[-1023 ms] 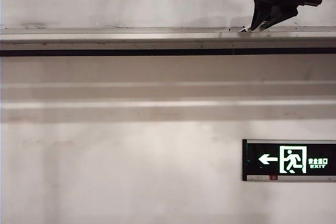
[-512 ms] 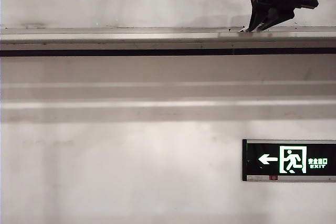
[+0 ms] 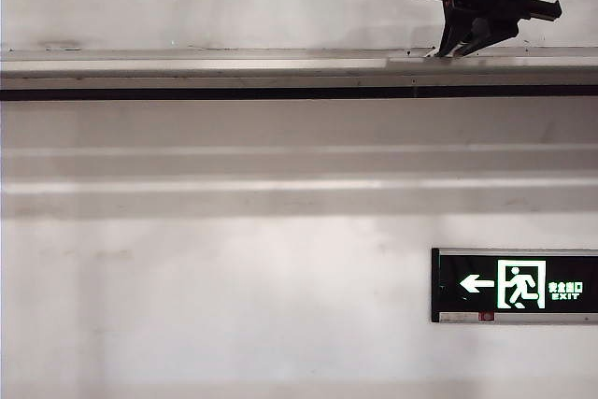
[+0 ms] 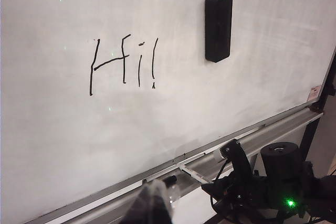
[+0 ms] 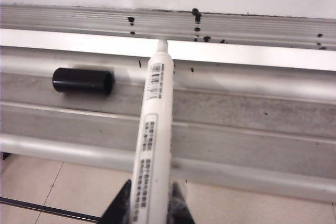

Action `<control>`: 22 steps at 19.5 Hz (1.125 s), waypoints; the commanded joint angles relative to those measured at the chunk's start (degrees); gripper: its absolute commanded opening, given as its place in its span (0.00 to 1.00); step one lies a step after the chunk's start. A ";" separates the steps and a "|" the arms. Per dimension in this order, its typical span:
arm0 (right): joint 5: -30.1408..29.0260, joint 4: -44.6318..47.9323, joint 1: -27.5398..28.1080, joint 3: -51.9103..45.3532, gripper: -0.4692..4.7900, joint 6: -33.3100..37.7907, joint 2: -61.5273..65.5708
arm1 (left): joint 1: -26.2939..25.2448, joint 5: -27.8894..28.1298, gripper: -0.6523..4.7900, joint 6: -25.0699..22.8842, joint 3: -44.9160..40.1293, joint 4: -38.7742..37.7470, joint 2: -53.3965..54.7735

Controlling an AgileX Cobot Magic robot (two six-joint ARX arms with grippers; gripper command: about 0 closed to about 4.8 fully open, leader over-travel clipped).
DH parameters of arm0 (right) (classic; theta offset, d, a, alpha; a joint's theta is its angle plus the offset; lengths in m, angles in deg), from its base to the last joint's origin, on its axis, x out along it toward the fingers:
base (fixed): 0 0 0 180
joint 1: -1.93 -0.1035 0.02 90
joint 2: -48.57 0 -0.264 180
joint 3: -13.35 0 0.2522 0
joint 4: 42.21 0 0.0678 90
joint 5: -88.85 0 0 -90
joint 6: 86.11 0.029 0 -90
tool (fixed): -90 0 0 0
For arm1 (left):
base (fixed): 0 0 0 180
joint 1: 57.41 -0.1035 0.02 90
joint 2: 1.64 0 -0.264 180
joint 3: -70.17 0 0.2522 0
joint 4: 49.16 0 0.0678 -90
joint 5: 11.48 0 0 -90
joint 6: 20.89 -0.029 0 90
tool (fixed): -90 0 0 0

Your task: Take a marker from the whiteboard tray, write "Hi!" on the whiteboard, and then put the marker back vertically into the whiteboard tray.

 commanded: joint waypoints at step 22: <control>-2.08 7.76 0.00 0.17 0.51 -0.24 -0.13 | 0.02 -0.13 0.11 -0.04 0.17 0.63 -0.15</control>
